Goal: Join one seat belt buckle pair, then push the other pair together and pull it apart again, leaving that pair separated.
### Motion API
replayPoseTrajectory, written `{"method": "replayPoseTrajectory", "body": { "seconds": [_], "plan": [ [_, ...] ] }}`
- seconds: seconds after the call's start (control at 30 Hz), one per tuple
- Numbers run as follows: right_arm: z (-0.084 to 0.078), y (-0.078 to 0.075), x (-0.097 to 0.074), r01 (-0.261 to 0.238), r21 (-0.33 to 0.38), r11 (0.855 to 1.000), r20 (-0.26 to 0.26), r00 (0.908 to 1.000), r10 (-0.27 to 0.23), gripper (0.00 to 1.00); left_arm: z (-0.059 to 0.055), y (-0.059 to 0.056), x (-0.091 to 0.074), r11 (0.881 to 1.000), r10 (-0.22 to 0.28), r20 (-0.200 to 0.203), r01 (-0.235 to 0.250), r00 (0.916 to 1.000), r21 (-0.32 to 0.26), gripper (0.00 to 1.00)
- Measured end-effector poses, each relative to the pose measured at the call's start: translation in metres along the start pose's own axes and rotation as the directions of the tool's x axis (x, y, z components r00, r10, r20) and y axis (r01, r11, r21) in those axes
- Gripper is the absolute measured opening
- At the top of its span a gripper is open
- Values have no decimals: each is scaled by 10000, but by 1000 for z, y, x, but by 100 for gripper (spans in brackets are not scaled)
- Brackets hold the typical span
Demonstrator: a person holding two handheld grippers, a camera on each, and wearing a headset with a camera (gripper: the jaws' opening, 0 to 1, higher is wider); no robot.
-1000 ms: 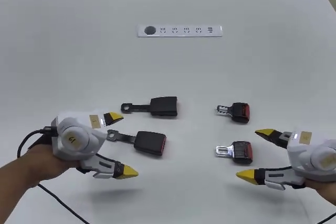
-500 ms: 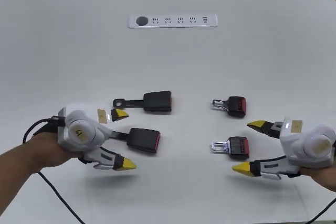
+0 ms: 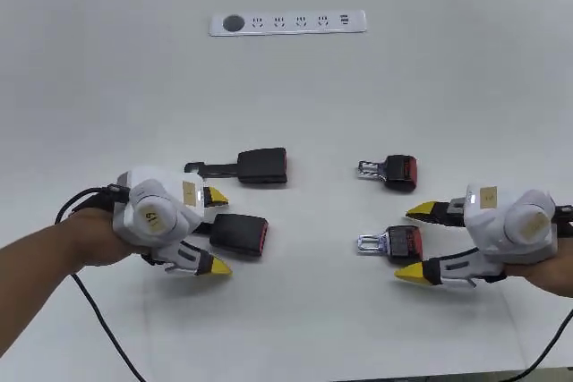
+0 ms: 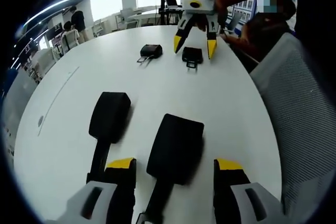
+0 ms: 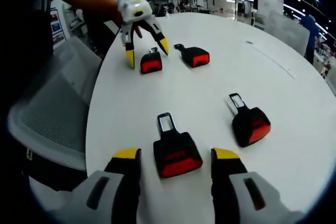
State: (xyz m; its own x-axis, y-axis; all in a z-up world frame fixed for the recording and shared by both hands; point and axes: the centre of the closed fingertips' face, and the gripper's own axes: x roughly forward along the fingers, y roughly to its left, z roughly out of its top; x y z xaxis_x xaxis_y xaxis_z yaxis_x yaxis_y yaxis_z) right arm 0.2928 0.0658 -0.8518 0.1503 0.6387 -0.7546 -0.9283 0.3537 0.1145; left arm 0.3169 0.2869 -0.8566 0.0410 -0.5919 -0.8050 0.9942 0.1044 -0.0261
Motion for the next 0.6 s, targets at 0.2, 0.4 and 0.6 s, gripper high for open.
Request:
{"method": "replayPoseTrajectory", "body": {
  "seconds": [0.2, 0.4, 0.6],
  "plan": [
    [-2, 1, 3, -366, -249, 9990, -256, 9990, 360, 49, -2, 4, 2, 9996, -53, -82, 56, 10000, 259, 51],
    [-6, 1, 3, -531, -685, 9962, -522, 9974, 496, 40, 0, 3, 2, 9991, -131, -133, 137, 9998, 400, 36],
    [-6, 0, 2, -569, -676, 9961, -576, 9969, 530, 37, 0, 4, 2, 9998, 134, -136, -132, 9998, 154, 36]
  ]
}}
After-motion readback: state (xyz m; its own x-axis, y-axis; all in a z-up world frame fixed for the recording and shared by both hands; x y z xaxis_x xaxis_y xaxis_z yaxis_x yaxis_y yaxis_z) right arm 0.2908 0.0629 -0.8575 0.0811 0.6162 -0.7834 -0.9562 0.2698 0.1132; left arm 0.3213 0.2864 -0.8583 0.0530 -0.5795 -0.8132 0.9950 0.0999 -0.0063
